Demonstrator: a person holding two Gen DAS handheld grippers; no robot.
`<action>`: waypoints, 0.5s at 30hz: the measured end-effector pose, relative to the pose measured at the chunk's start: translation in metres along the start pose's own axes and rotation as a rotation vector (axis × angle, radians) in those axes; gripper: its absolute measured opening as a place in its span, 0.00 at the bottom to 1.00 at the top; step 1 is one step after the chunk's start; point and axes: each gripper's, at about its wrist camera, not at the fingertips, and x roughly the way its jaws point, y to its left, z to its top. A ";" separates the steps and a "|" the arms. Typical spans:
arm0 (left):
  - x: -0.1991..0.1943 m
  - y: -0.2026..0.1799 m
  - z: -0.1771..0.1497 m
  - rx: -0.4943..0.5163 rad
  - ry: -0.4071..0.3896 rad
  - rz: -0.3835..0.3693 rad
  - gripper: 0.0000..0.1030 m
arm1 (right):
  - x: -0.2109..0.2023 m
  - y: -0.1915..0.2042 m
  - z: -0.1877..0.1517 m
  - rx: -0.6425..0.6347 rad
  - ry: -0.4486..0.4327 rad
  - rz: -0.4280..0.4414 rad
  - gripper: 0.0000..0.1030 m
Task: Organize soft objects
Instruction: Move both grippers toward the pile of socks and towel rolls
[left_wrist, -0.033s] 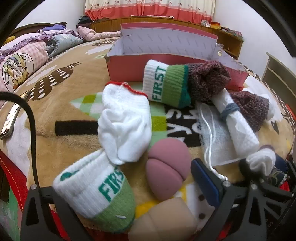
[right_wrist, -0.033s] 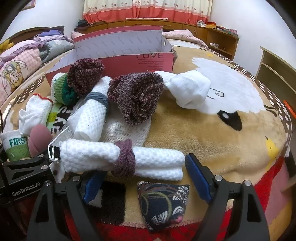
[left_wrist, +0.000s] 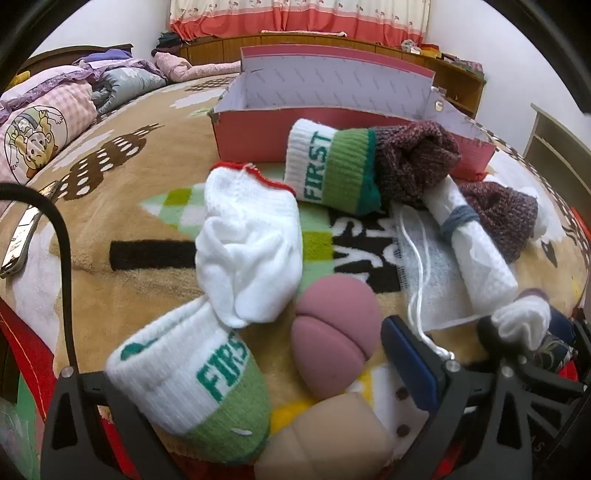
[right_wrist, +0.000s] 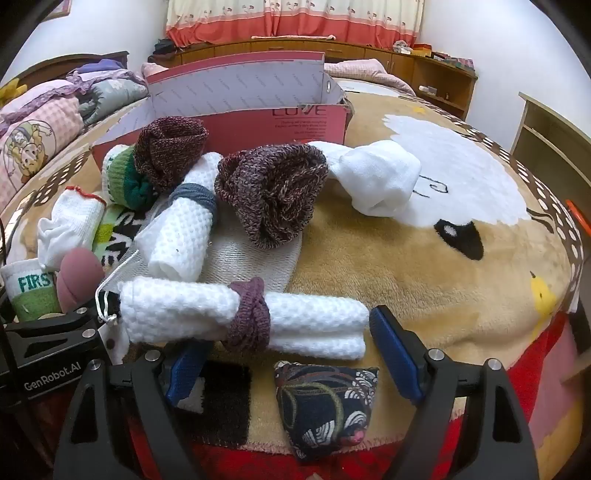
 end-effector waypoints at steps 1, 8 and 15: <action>0.000 0.000 0.000 -0.002 0.005 -0.002 1.00 | 0.000 0.000 0.000 -0.001 0.004 -0.001 0.83; 0.000 0.001 -0.001 -0.002 0.000 -0.001 1.00 | 0.000 0.000 0.000 -0.002 -0.002 0.000 0.83; -0.001 -0.003 -0.004 0.001 -0.011 0.005 1.00 | 0.000 0.000 -0.003 0.002 -0.011 0.003 0.83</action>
